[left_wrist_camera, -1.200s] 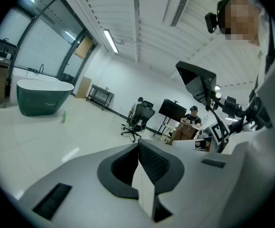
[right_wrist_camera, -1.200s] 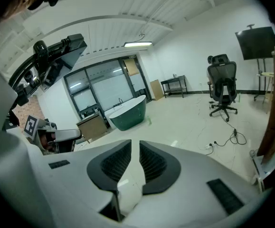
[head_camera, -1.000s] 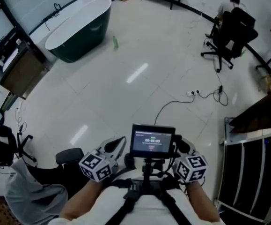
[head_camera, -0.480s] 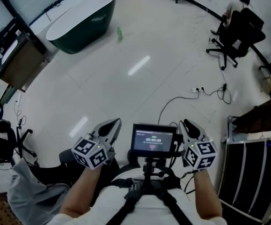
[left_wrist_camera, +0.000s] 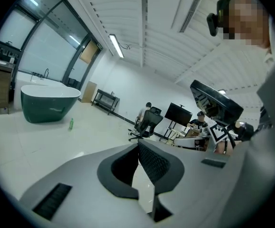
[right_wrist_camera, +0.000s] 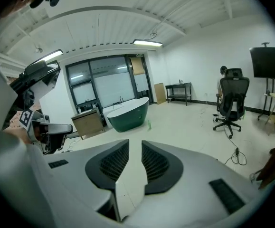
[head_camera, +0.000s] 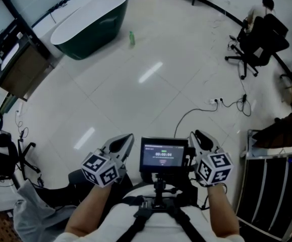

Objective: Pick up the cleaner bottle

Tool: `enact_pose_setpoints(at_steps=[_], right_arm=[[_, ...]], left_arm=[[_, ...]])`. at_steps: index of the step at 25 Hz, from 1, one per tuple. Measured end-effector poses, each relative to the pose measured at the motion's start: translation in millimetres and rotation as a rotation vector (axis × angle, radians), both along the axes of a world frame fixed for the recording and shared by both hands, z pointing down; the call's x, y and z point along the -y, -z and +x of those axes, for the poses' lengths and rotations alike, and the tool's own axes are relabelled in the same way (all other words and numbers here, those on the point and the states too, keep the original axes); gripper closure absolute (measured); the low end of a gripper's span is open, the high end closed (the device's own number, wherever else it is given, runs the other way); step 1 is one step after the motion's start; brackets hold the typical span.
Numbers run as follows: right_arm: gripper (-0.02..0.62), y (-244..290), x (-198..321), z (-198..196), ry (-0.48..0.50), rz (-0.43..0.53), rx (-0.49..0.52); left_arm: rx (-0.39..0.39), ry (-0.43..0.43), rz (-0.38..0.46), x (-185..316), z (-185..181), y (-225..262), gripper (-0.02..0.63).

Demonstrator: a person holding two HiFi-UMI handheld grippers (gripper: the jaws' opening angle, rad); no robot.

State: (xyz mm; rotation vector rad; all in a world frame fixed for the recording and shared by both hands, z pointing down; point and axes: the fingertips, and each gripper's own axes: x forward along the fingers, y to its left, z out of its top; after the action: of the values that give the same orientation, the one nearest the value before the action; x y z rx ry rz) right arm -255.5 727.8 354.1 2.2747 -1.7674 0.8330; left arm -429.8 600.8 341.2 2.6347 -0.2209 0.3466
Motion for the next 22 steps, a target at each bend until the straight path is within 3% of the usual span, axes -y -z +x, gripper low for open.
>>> enact_pose_setpoints(at_steps=[8,17,22], right_arm=[[0.514,-16.4,53.4,48.0,0.069,0.013,0.031],[0.514,-13.0,131.4,131.6,0.208,0.048,0.057],[0.514,-21.3,152.7,163.8,0.241,0.042,0.083]], left_arm=[[0.028,0.051,-0.008,32.7,36.9,-6.5,0.606],[0.037,0.128,-0.010,73.6,123.8,-3.4,0.606],[0.058,0.164,-0.023,86.5,153.4,-11.8,0.606]])
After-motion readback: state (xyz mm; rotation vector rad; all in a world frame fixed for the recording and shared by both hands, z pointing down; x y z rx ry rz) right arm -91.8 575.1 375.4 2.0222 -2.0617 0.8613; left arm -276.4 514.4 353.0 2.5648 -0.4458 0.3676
